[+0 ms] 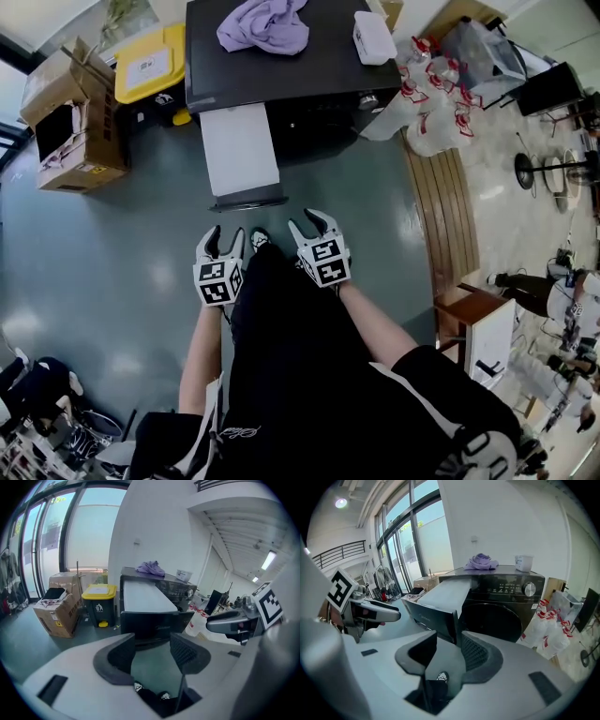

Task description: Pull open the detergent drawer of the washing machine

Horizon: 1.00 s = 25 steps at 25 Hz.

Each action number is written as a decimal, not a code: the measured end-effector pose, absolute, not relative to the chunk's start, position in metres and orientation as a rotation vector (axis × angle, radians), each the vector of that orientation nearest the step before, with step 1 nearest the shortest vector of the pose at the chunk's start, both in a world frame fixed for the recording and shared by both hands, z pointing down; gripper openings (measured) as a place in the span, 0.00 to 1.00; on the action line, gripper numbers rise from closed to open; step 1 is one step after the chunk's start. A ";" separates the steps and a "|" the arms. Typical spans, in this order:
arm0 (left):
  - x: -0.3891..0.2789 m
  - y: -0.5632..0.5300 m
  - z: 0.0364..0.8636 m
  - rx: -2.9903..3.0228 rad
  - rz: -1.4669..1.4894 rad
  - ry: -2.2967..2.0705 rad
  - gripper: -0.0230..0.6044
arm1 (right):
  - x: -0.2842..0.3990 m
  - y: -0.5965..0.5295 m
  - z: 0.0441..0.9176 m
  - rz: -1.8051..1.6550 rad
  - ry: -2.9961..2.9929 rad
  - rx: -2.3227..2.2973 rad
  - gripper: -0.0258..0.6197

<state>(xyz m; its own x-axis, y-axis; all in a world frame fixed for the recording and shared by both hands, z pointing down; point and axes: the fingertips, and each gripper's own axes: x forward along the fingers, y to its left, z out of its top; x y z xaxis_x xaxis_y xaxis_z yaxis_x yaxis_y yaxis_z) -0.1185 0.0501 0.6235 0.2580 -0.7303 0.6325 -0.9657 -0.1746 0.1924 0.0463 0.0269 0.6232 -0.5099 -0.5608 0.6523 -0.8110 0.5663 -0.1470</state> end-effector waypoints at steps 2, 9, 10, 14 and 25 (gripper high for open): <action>-0.108 0.054 0.619 1.973 0.525 -1.510 0.42 | 0.054 0.036 0.617 0.604 -2.255 1.105 0.29; -0.067 0.059 0.602 1.995 0.470 -1.436 0.41 | 0.078 0.054 0.599 0.621 -2.275 1.161 0.26; -0.064 0.057 0.599 1.993 0.456 -1.425 0.41 | 0.078 0.057 0.598 0.616 -2.281 1.153 0.26; -0.052 0.052 0.581 2.057 0.470 -1.376 0.38 | 0.076 0.066 0.587 0.549 -2.298 1.091 0.20; -0.053 0.021 0.535 2.178 0.499 -1.299 0.07 | 0.040 0.039 0.536 0.580 -2.311 1.217 0.05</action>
<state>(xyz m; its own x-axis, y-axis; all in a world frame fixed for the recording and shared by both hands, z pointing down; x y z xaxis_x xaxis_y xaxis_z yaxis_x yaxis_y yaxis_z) -0.0528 0.0215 0.5350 0.4639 -0.6811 0.5665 -0.8852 -0.3819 0.2658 0.0398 0.0386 0.5361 -0.5016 -0.6463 0.5750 -0.8414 0.5191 -0.1504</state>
